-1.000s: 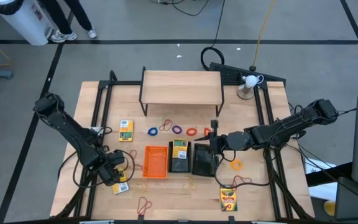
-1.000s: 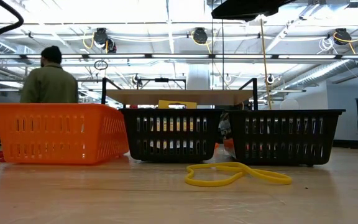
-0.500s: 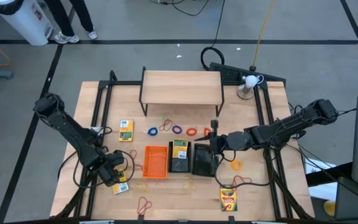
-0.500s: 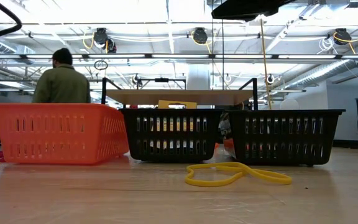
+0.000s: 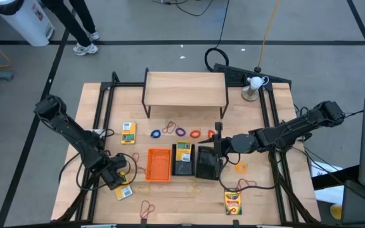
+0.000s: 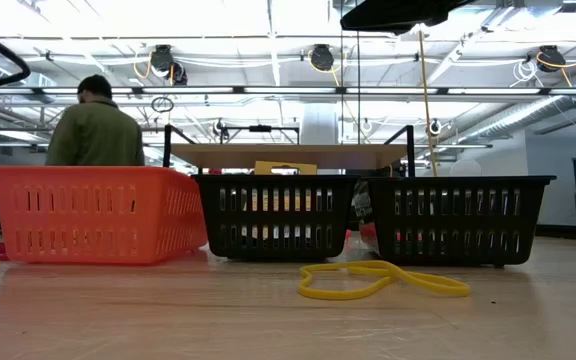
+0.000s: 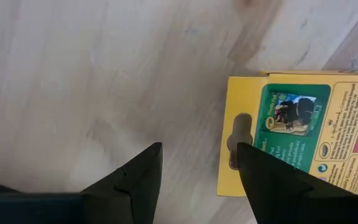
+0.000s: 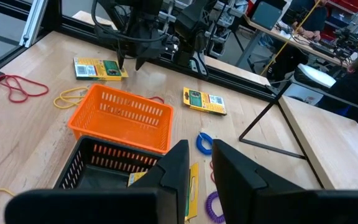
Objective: Pick & Place Office Desk Supplies
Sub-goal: Put the crayon box into the left black bin
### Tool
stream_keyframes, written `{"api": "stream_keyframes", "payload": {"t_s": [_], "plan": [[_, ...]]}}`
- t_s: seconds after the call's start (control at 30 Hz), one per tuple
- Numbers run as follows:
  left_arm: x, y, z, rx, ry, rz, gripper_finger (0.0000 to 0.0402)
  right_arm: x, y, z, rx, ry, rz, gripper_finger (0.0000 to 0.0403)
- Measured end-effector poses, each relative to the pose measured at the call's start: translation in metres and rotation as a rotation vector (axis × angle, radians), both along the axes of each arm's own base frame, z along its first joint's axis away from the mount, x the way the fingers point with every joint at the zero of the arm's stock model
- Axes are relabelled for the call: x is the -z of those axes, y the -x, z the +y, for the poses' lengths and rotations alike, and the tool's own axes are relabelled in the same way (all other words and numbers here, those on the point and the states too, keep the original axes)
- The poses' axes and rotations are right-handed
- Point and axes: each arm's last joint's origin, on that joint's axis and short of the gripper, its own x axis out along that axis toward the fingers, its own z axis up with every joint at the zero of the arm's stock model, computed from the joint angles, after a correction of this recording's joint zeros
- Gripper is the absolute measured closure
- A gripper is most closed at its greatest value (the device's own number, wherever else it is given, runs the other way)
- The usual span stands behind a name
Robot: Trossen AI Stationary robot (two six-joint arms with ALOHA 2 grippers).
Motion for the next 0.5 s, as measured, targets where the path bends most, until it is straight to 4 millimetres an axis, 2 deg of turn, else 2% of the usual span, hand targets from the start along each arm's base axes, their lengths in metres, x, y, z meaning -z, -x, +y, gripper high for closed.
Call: {"api": "stream_keyframes", "payload": {"t_s": [0.17, 0.5], "plan": [[0.0, -0.003, -0.003, 0.005, 0.024, -0.031, 0.0209, 0.0, 0.0, 0.0, 0.0, 0.0, 0.0, 0.0344], [-0.002, -0.01, -0.01, 0.033, 0.102, -0.111, 0.0286, 0.0, 0.0, 0.0, 0.0, 0.001, 0.0, 0.0344]]}}
